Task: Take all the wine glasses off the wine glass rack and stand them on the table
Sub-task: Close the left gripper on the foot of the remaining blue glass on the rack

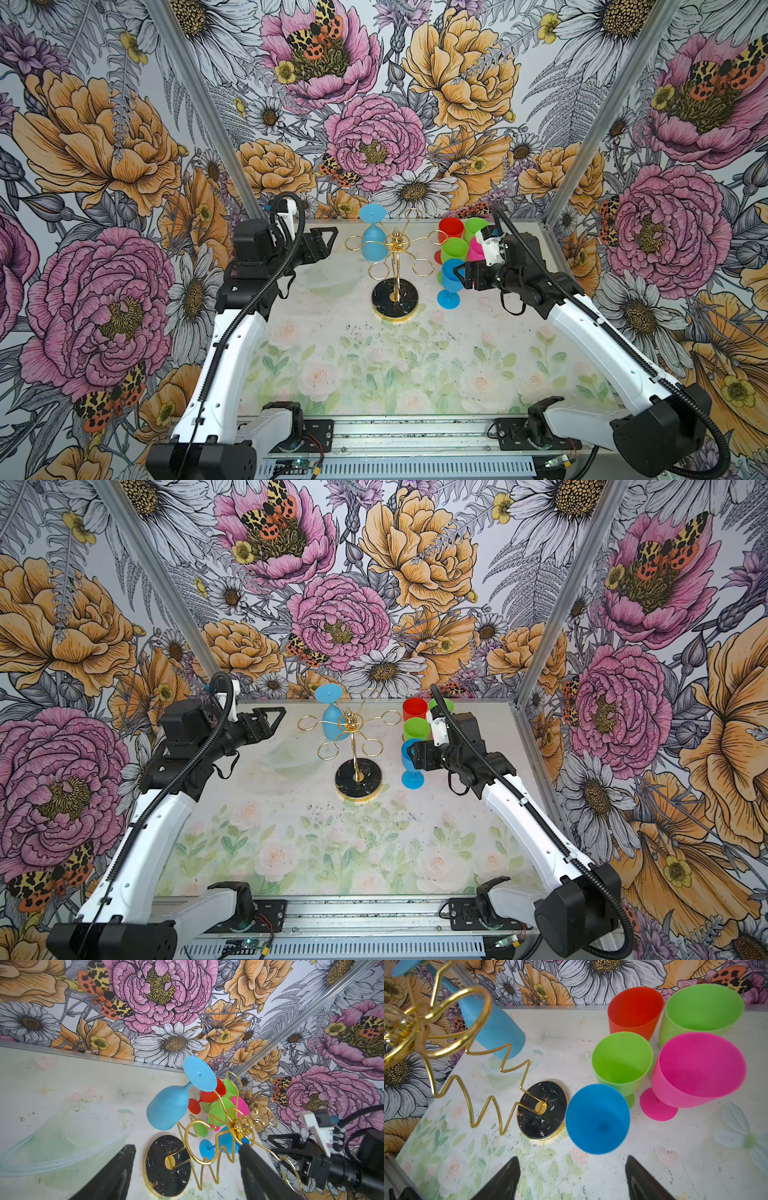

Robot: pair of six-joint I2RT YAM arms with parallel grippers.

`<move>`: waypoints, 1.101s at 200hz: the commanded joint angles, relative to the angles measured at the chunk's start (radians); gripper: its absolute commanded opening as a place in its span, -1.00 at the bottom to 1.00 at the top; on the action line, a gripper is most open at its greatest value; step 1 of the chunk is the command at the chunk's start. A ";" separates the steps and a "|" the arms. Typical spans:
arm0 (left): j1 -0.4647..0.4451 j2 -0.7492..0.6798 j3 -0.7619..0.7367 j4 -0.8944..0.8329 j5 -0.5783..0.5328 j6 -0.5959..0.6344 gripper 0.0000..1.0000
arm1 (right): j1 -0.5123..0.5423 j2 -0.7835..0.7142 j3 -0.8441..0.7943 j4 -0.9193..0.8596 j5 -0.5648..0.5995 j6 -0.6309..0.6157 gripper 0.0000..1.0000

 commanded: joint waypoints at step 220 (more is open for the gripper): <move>-0.076 0.570 0.440 0.044 0.318 -0.280 -0.26 | -0.002 -0.287 -0.144 0.007 -0.103 -0.004 0.60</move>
